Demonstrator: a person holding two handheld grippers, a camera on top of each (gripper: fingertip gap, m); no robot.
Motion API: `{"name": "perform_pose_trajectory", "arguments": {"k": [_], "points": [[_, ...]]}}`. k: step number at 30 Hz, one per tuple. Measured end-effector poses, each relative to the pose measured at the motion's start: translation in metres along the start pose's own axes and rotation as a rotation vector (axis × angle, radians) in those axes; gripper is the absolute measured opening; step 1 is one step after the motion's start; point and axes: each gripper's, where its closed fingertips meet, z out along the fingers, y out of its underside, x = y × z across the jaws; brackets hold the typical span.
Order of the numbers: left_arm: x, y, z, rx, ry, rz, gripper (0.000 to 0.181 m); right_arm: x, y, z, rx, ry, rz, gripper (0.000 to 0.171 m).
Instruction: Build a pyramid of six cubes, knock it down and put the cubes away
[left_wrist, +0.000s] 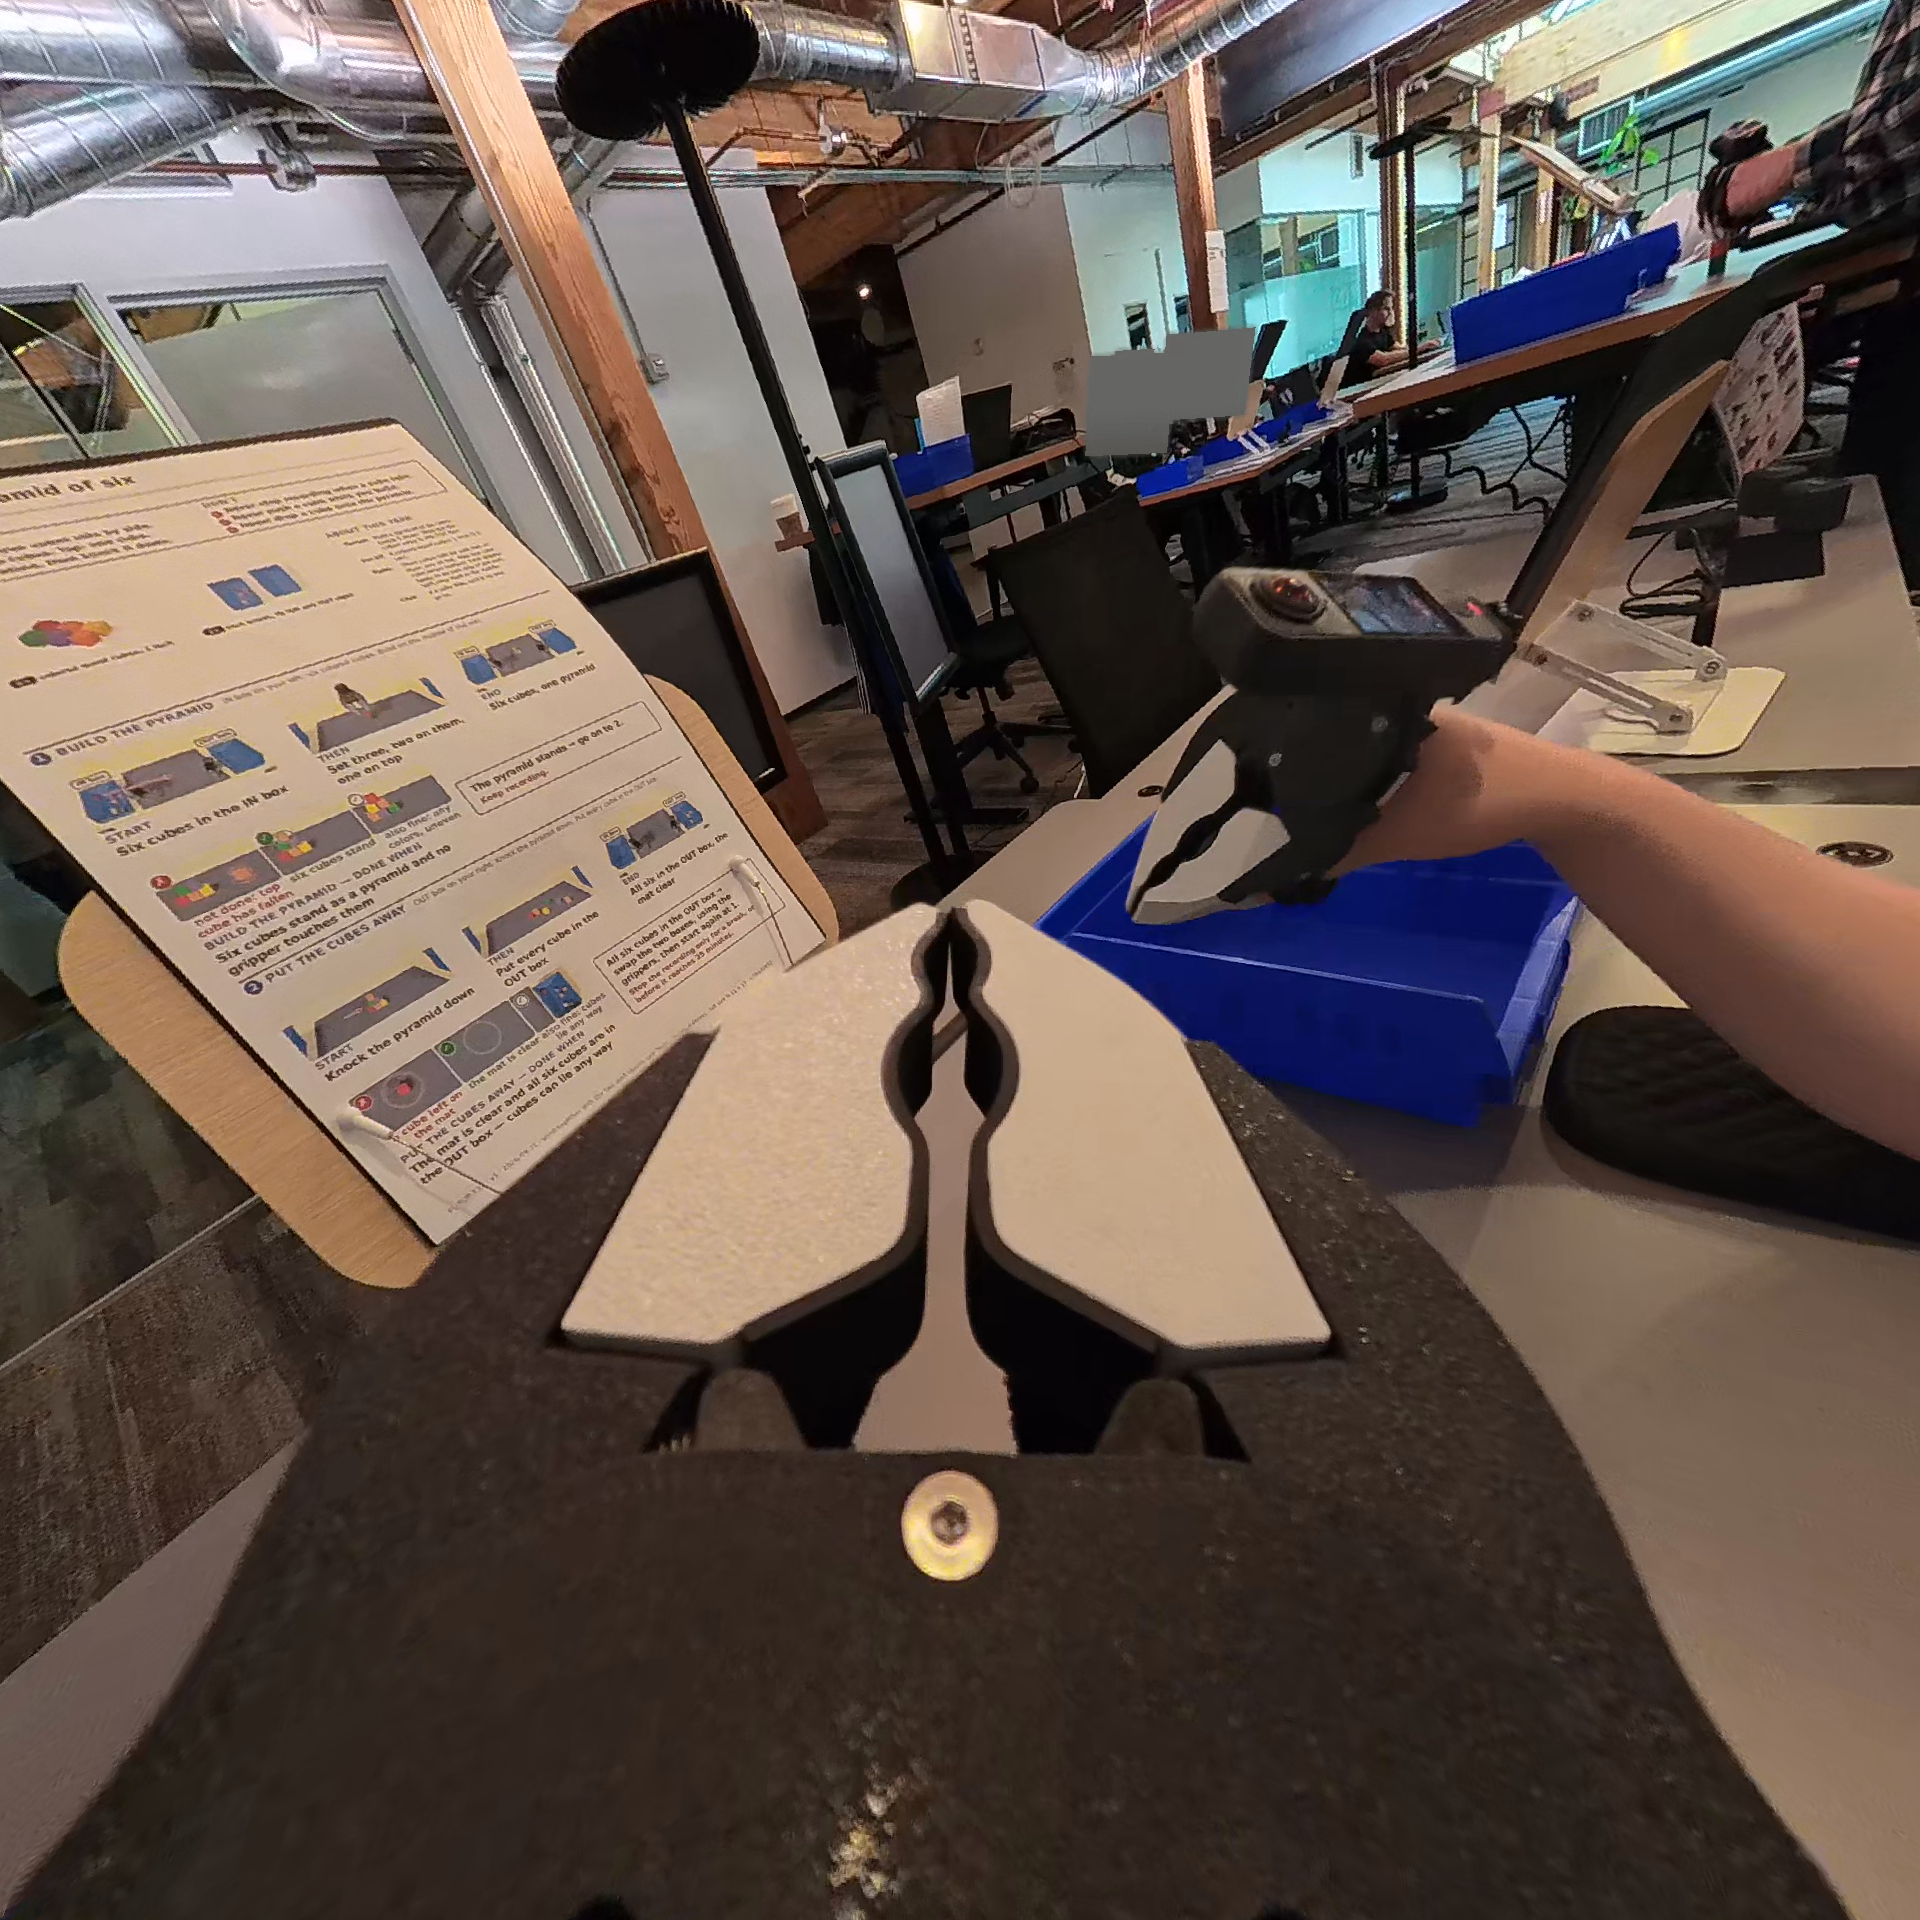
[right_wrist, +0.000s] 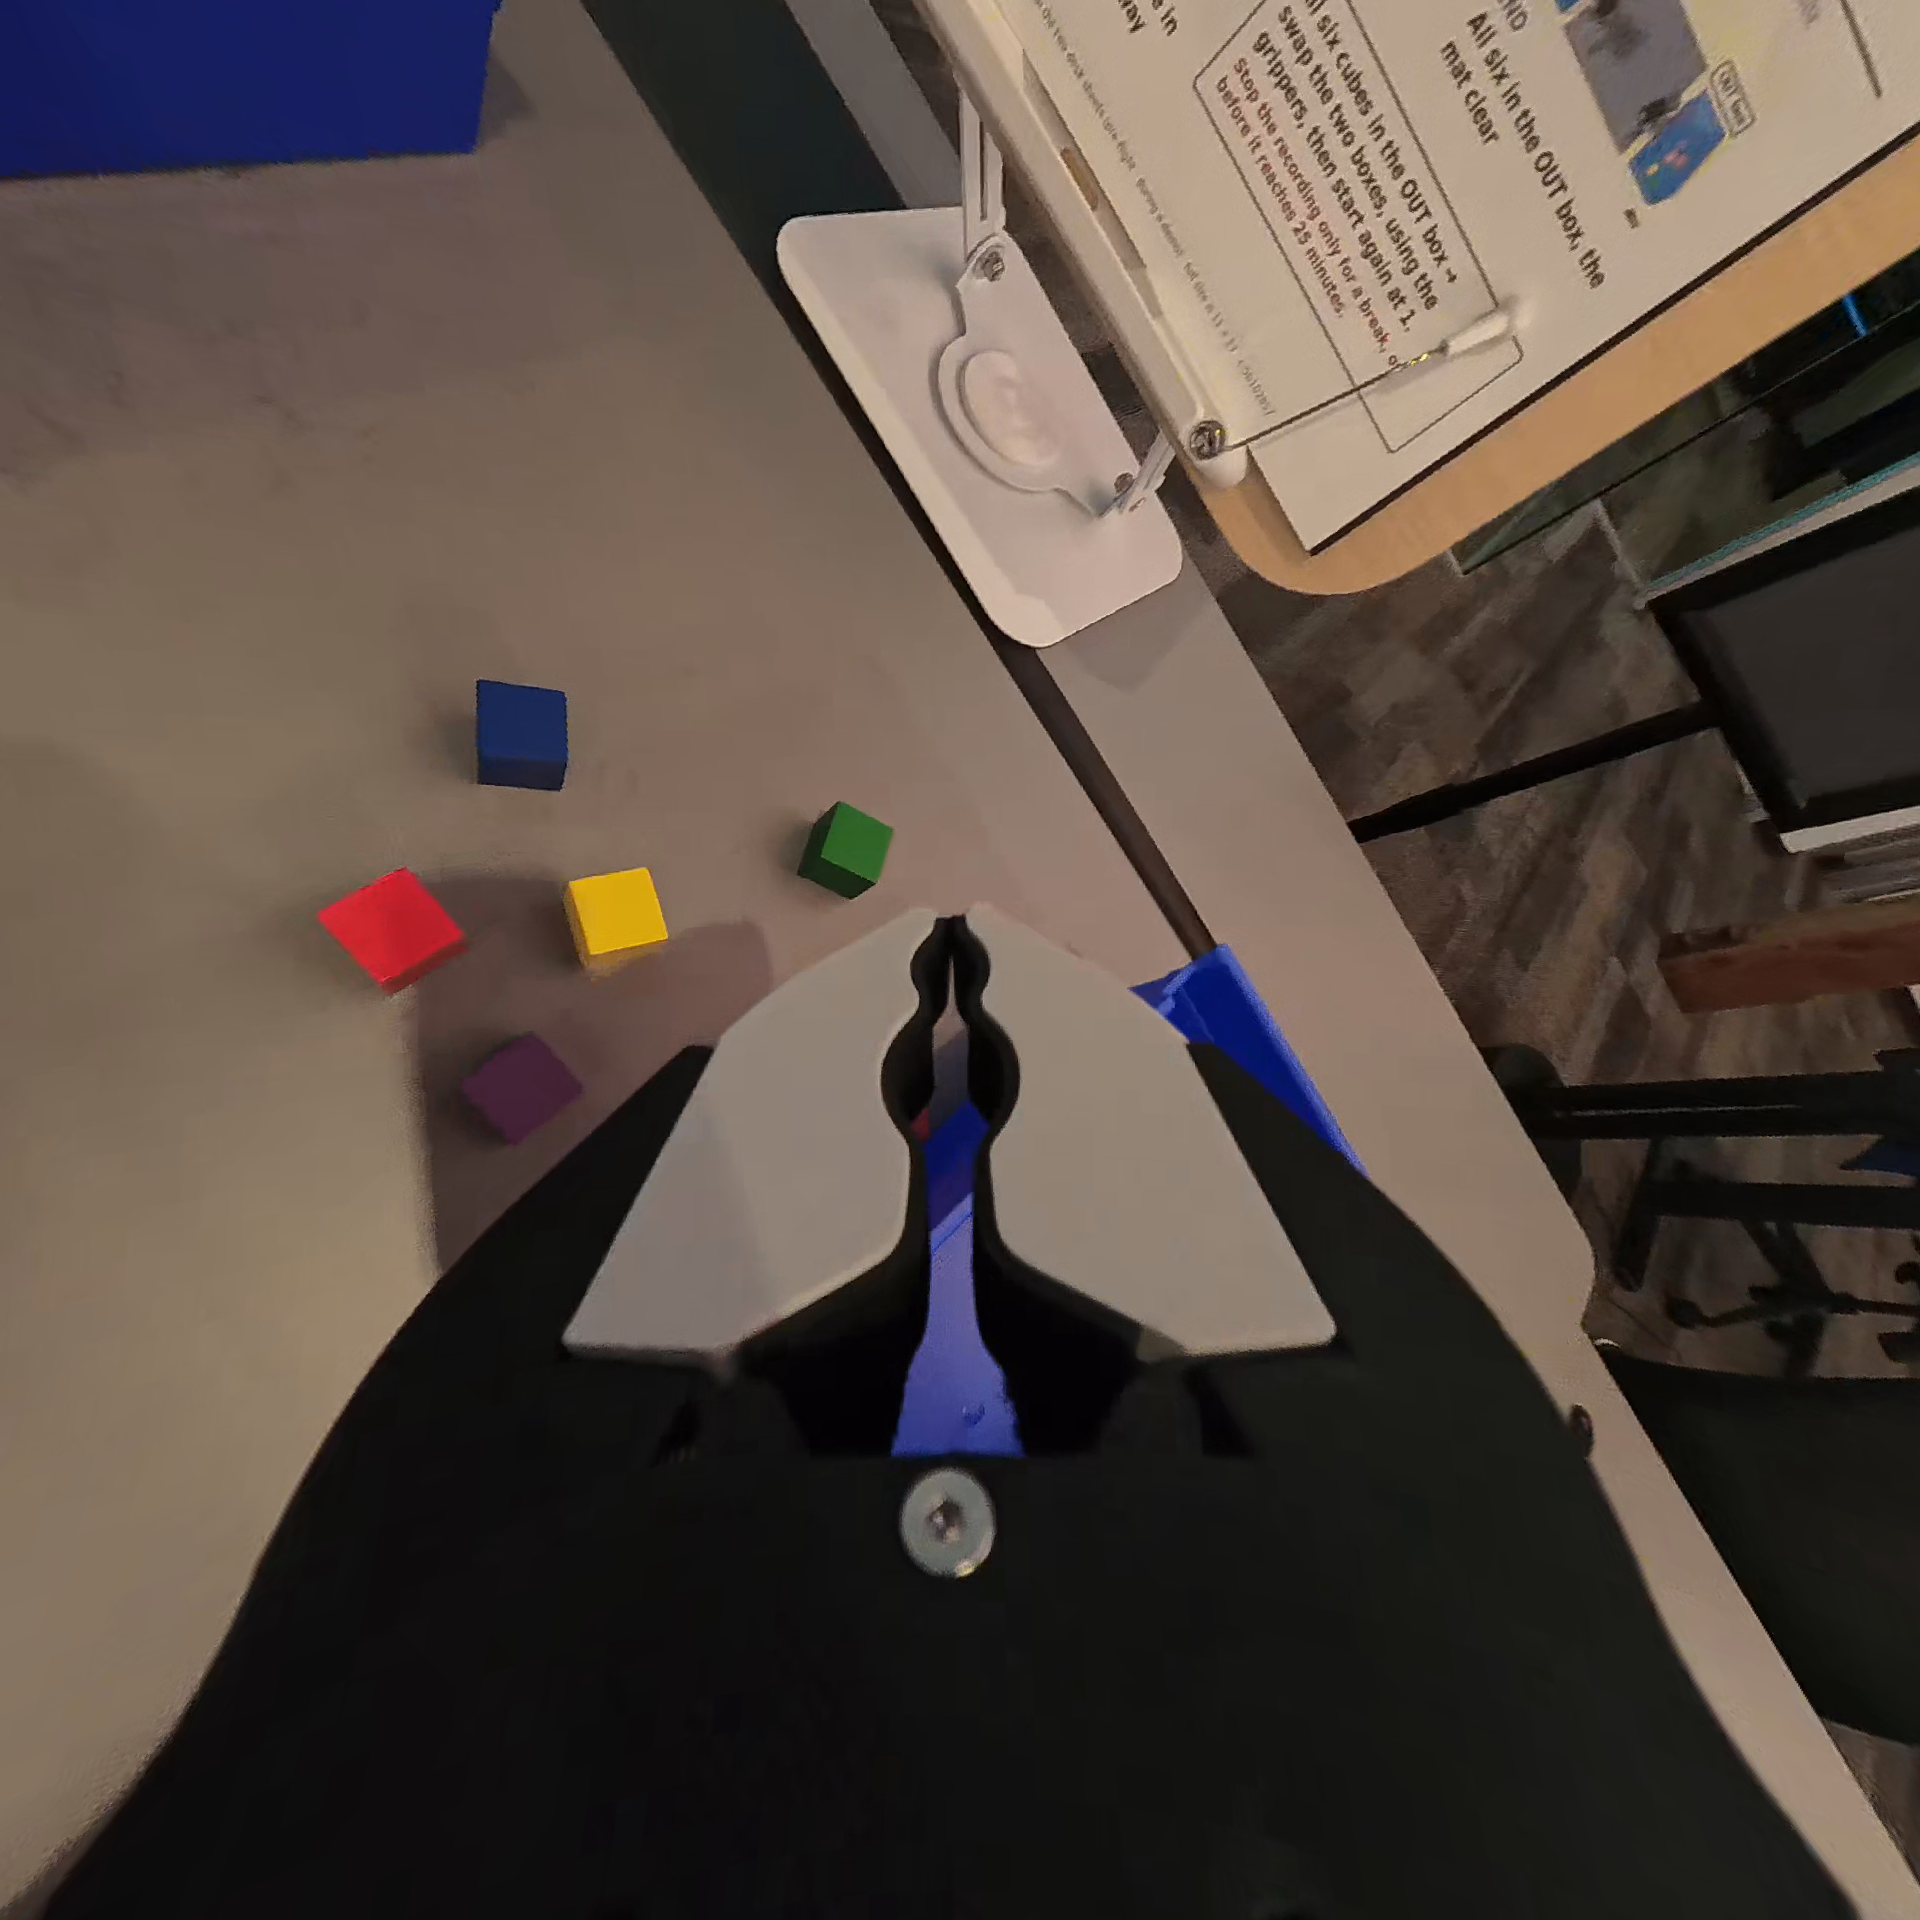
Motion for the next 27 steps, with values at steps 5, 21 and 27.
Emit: {"name": "perform_pose_trajectory", "arguments": {"k": [5, 21, 27], "points": [[0.002, 0.005, 0.003, -0.026, 0.003, 0.013, 0.0, -0.002, 0.0, -0.001, 0.007, -0.021, 0.0, 0.001], [-0.007, 0.018, 0.001, -0.095, -0.004, 0.027, 0.0, -0.055, 0.039, 0.02, -0.341, -0.298, -0.154, 0.005], [-0.008, 0.014, -0.004, -0.079, 0.009, 0.021, 0.0, -0.057, 0.08, 0.041, -0.783, -0.461, -0.417, 0.003]]}}
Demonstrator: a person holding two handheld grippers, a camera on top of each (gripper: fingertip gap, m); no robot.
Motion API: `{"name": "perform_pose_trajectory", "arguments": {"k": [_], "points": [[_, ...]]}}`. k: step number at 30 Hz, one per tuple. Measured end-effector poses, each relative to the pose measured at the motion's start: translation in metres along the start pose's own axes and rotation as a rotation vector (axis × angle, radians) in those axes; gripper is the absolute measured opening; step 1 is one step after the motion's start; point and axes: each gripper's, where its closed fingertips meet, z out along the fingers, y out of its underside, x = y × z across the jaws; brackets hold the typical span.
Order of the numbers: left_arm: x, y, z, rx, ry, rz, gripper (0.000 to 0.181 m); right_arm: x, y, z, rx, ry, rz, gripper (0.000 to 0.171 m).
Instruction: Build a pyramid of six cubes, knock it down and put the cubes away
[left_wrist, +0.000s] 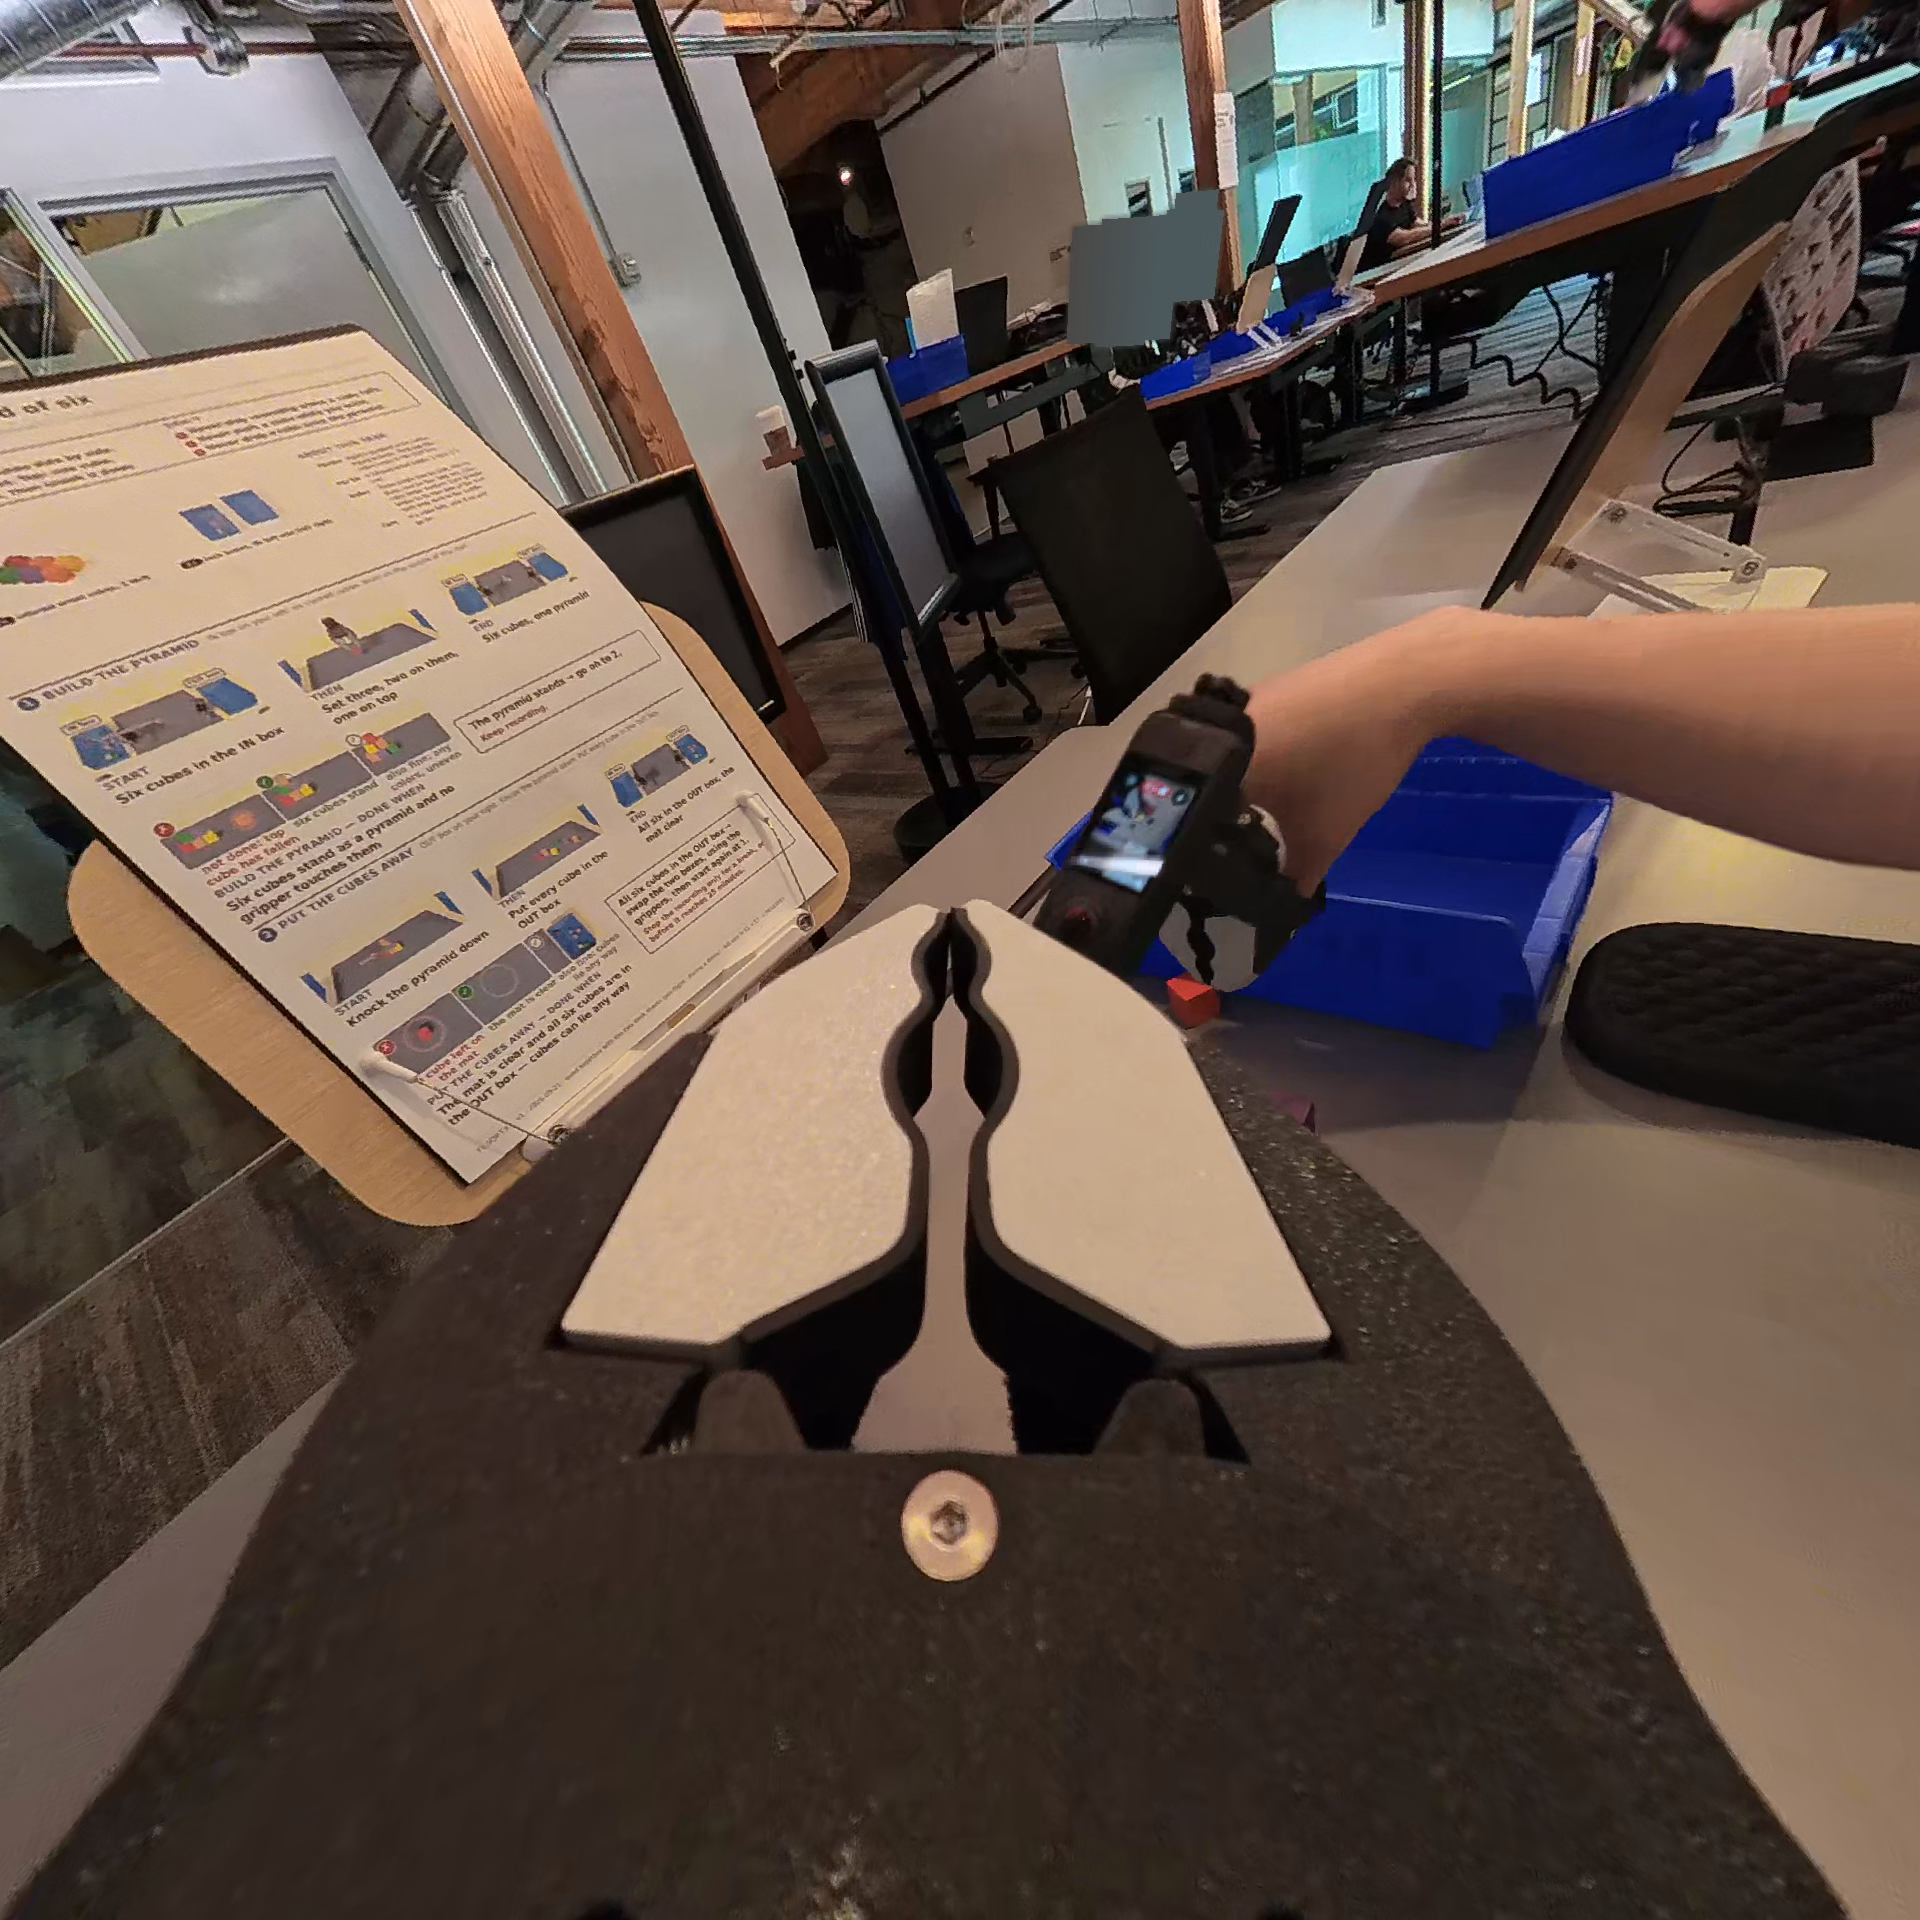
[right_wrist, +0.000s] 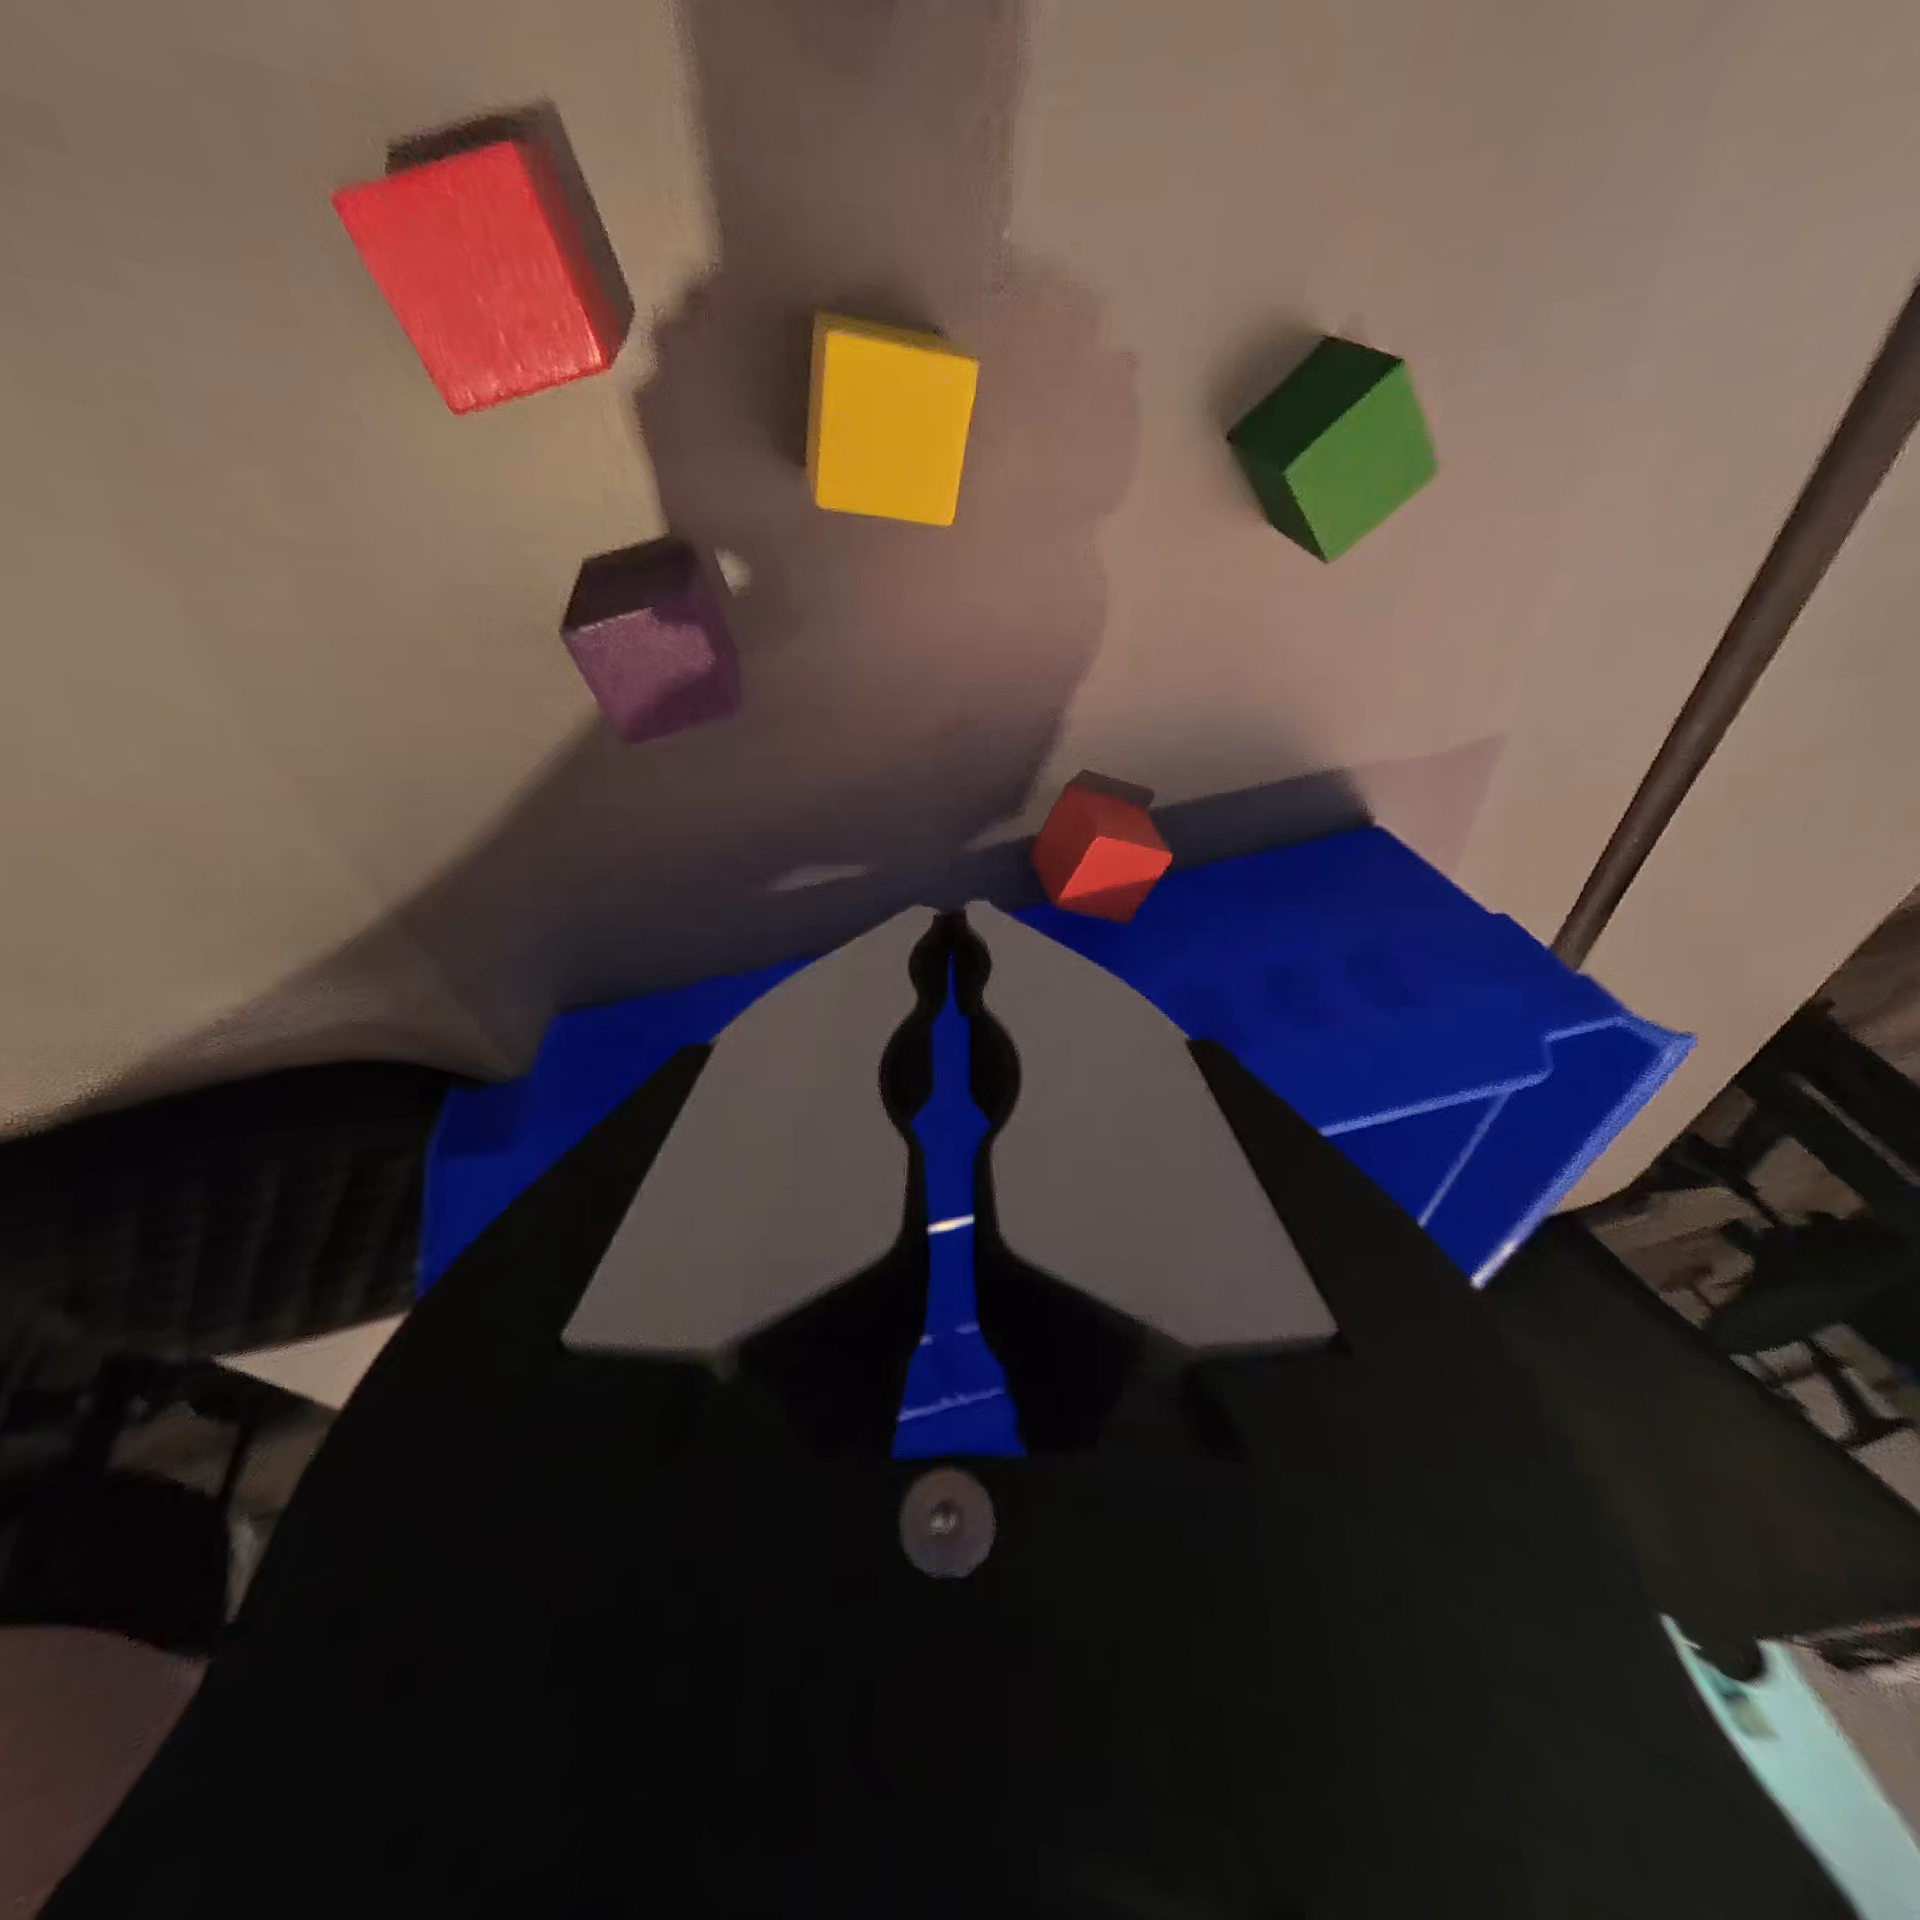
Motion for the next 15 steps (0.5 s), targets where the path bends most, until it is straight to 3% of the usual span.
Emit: {"name": "perform_pose_trajectory", "arguments": {"k": [3, 13, 15], "points": [[0.0, -0.001, -0.001, 0.004, 0.008, -0.004, 0.0, 0.004, -0.002, 0.009, -0.091, -0.04, -0.068, 0.002], [0.004, 0.003, 0.0, -0.007, 0.05, -0.012, 0.0, 0.033, 0.007, 0.053, -0.382, -0.074, -0.07, 0.05], [0.006, 0.003, 0.001, -0.01, 0.057, -0.009, 0.0, 0.035, 0.014, 0.059, -0.437, -0.089, -0.056, 0.05]]}}
